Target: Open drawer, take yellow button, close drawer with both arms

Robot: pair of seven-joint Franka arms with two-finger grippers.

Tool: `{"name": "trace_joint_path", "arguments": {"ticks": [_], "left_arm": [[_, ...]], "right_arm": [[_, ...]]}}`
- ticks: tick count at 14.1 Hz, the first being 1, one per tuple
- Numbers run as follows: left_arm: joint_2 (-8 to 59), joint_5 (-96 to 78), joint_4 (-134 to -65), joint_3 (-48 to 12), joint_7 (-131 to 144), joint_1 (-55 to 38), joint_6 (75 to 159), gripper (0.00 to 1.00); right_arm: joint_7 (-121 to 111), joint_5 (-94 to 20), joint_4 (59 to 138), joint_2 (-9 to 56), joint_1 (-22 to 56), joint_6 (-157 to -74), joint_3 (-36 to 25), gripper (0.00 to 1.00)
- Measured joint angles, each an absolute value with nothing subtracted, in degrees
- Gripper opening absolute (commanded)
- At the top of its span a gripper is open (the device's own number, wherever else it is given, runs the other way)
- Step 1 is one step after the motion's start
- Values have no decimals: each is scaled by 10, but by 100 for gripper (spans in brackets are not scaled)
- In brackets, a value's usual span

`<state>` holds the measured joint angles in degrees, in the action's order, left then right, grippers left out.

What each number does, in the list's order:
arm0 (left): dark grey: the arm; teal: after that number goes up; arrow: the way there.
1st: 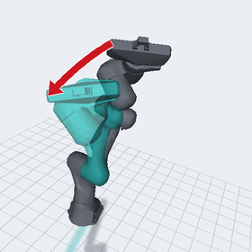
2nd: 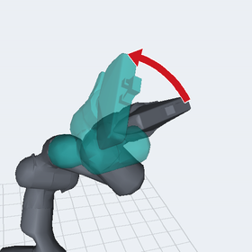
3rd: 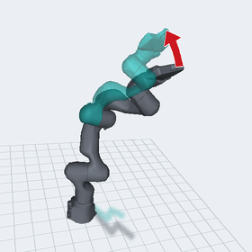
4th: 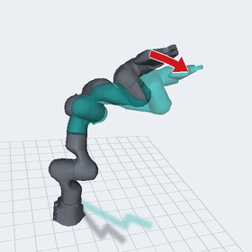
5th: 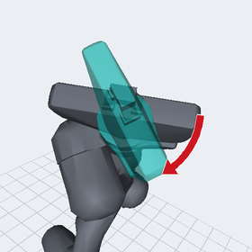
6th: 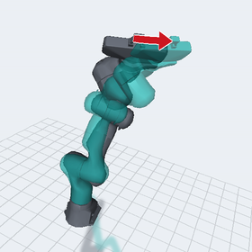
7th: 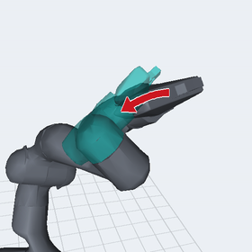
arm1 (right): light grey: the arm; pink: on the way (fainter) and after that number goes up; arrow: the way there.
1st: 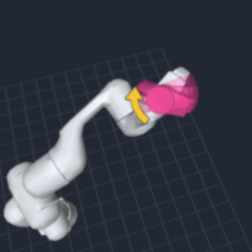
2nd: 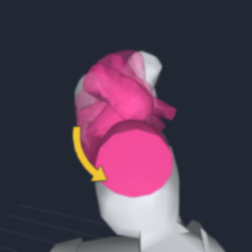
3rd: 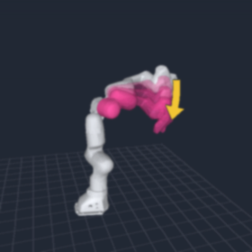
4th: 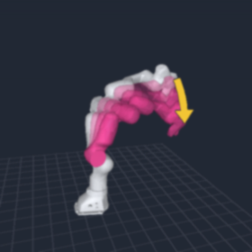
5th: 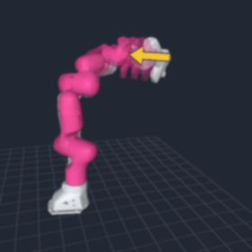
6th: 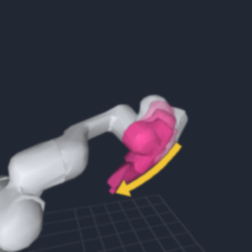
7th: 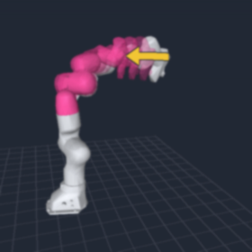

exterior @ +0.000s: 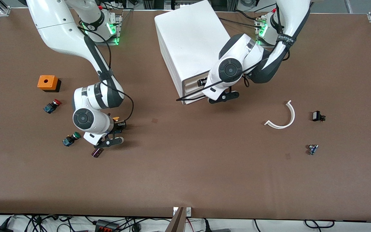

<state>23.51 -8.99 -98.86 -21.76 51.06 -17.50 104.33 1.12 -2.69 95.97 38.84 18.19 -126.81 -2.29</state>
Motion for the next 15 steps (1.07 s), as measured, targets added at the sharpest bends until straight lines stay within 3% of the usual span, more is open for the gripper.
{"name": "trace_joint_path", "arguments": {"ticks": [5,10,15], "left_arm": [[222,-72,-959,-217,478,-139,1032,100],[218,5,-897,-215,352,-46,959,100],[216,41,-850,-214,190,35,897,100]], "right_arm": [[11,-27,897,368,180,-1201,-25,100],[11,-27,798,347,178,-1079,-36,100],[10,-27,755,307,174,-1031,-80,100]]}}
